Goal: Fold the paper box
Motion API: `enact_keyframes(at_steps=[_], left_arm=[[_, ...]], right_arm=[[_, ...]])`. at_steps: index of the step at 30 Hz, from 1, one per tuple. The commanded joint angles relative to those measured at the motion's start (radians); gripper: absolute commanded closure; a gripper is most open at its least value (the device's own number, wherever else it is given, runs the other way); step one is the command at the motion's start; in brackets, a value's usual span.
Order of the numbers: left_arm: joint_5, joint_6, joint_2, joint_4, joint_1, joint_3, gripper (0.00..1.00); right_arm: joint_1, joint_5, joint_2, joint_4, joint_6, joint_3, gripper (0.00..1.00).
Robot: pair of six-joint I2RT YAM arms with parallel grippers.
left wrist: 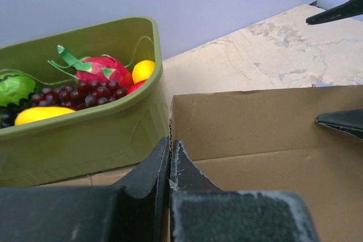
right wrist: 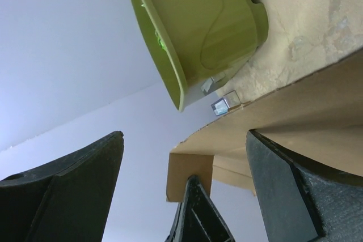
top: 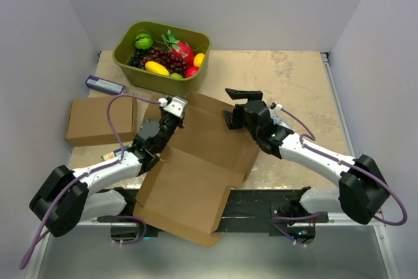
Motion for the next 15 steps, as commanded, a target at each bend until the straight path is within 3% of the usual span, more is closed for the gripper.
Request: enact_keyframes(at_steps=[1,9,15], left_arm=[[0.025,0.109,-0.029,0.145,-0.006,0.024,1.00],[0.111,0.243,-0.063,0.163,-0.008,0.029,1.00],[0.163,0.315,-0.101,0.145,-0.009,0.044,1.00]], right_arm=[[-0.043,-0.082,0.050,-0.052,0.050,0.050,0.08],[-0.118,-0.300,0.141,0.011,0.036,0.093,0.08],[-0.150,-0.432,0.126,-0.052,-0.019,0.126,0.07]])
